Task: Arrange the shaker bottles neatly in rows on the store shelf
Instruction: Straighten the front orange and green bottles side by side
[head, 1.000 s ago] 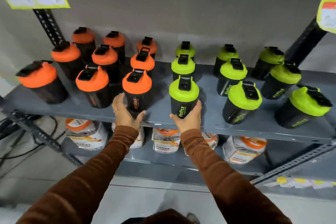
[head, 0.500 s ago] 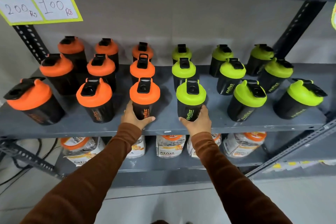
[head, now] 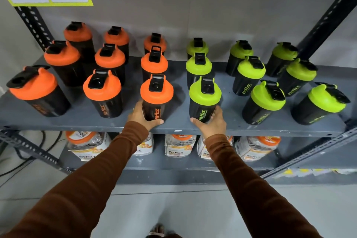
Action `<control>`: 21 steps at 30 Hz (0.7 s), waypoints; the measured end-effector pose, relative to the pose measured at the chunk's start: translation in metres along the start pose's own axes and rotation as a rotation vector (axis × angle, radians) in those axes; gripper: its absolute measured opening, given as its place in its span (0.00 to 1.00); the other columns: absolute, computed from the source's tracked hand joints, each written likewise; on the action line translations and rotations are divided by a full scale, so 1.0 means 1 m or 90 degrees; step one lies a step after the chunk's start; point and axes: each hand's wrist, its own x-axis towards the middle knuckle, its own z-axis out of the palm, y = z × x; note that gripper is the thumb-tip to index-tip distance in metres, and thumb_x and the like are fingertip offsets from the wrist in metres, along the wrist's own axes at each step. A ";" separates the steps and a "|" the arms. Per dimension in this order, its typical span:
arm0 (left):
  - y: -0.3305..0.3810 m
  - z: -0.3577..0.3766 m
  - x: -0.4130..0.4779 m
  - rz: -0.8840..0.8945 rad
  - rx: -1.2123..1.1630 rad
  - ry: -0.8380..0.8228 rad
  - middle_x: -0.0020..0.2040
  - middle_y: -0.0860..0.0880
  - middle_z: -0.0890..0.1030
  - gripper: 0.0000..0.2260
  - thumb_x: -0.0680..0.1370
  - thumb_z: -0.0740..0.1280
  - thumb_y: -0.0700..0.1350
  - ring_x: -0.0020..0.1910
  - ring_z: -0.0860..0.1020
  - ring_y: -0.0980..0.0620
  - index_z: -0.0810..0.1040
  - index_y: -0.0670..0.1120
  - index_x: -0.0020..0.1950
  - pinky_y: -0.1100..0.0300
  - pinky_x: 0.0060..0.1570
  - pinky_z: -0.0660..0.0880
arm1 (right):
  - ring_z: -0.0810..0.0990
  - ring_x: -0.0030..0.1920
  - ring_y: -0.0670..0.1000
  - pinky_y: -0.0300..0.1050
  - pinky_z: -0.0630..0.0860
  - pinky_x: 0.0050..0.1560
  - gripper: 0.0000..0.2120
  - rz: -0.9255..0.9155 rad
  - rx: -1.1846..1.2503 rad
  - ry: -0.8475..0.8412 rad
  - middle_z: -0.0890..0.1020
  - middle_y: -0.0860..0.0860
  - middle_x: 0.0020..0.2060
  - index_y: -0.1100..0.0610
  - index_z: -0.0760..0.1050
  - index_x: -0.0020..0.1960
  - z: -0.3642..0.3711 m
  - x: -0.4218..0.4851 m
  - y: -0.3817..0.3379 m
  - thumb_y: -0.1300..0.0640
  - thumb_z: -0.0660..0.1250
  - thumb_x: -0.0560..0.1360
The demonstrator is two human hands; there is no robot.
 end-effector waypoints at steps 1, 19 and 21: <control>0.002 -0.001 -0.001 0.000 0.000 -0.007 0.62 0.42 0.76 0.40 0.58 0.80 0.44 0.60 0.74 0.42 0.65 0.44 0.65 0.44 0.62 0.71 | 0.77 0.61 0.58 0.55 0.73 0.65 0.38 -0.002 -0.002 -0.001 0.78 0.58 0.61 0.59 0.65 0.65 0.000 0.000 0.000 0.57 0.80 0.60; 0.004 -0.008 -0.004 0.006 -0.047 -0.045 0.63 0.39 0.75 0.31 0.63 0.76 0.36 0.61 0.74 0.41 0.67 0.40 0.62 0.43 0.64 0.69 | 0.77 0.60 0.59 0.58 0.75 0.63 0.40 -0.007 0.008 -0.012 0.78 0.59 0.60 0.58 0.65 0.64 0.003 0.004 0.007 0.54 0.80 0.58; 0.004 -0.008 -0.004 0.010 -0.046 -0.049 0.62 0.40 0.75 0.30 0.63 0.76 0.35 0.61 0.74 0.41 0.68 0.40 0.62 0.44 0.64 0.69 | 0.77 0.61 0.59 0.58 0.74 0.63 0.40 -0.005 0.013 -0.016 0.77 0.59 0.61 0.58 0.64 0.65 0.003 0.004 0.007 0.55 0.80 0.58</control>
